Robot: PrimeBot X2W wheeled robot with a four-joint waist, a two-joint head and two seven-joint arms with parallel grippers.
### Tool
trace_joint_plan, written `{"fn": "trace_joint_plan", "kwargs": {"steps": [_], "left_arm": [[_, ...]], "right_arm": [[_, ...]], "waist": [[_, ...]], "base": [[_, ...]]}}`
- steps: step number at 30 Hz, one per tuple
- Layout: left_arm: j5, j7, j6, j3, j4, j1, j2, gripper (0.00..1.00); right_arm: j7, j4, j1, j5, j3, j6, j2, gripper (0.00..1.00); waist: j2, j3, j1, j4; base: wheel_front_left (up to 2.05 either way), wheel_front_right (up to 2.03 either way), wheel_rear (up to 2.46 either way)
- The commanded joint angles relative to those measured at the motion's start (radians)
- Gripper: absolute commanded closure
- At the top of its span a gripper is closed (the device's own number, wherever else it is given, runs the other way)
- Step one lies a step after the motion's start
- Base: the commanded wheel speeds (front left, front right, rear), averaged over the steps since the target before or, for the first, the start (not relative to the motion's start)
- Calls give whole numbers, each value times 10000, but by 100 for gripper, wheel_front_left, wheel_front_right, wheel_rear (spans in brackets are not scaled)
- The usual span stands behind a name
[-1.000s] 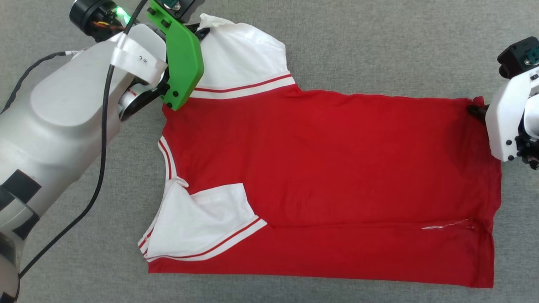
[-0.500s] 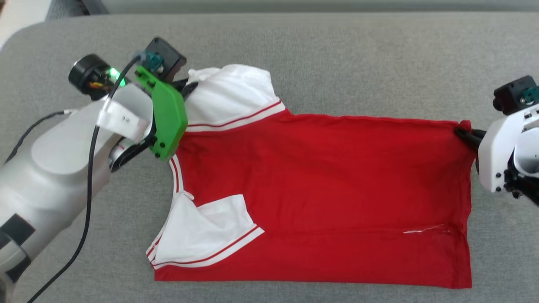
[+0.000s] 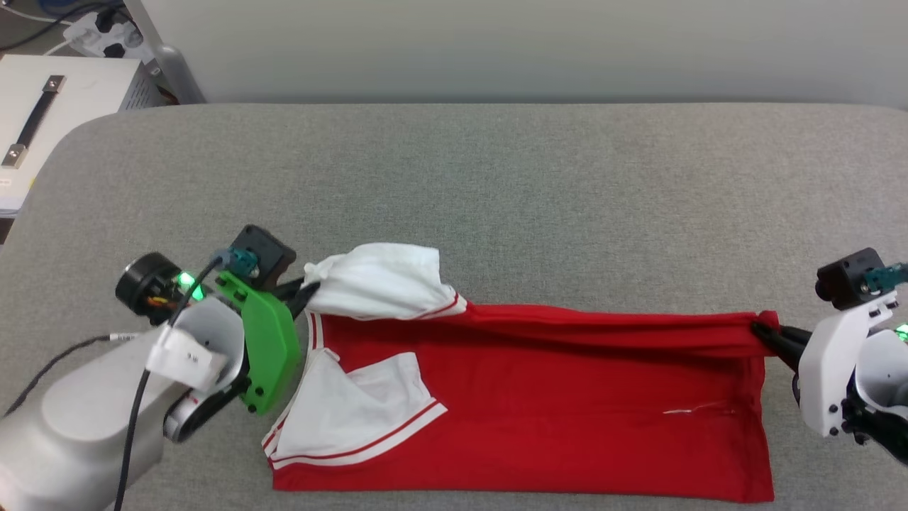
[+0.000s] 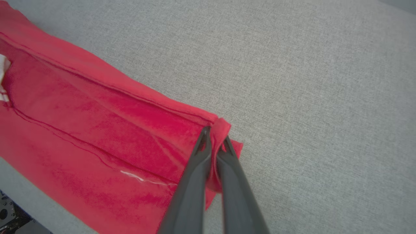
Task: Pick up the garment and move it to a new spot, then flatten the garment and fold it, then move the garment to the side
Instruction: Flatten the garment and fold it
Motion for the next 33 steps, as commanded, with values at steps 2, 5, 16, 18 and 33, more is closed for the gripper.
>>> {"fn": "trace_joint_plan", "kwargs": {"steps": [2, 5, 16, 18, 33], "left_arm": [[-134, -49, 322, 23, -422, 705, 233, 100], [-243, -126, 614, 23, -836, 1360, 403, 100], [-332, -99, 1001, 23, -901, 3112, 233, 100], [-351, -128, 963, 23, -669, 3297, 85, 100], [-393, -1789, 1548, 641, 282, 3800, -277, 0]], "right_arm": [[-141, -263, 600, 107, -198, -7, -45, 100], [-192, -546, 1233, 65, -439, -7, -100, 100], [191, -980, 3192, -365, -1363, -7, 389, 100], [331, -886, 3354, -452, -1409, -7, 560, 100], [-482, -1030, 3704, -1069, -2358, -7, 1277, 0]], "waist": [[0, -360, 0, 50], [0, -463, 0, 71], [0, -423, 0, 38], [0, -367, 0, 1], [0, -554, 0, -10]], "base": [[0, 0, 0], [0, 0, 0], [0, 0, 0], [0, 0, 0], [0, 0, 0]]}}
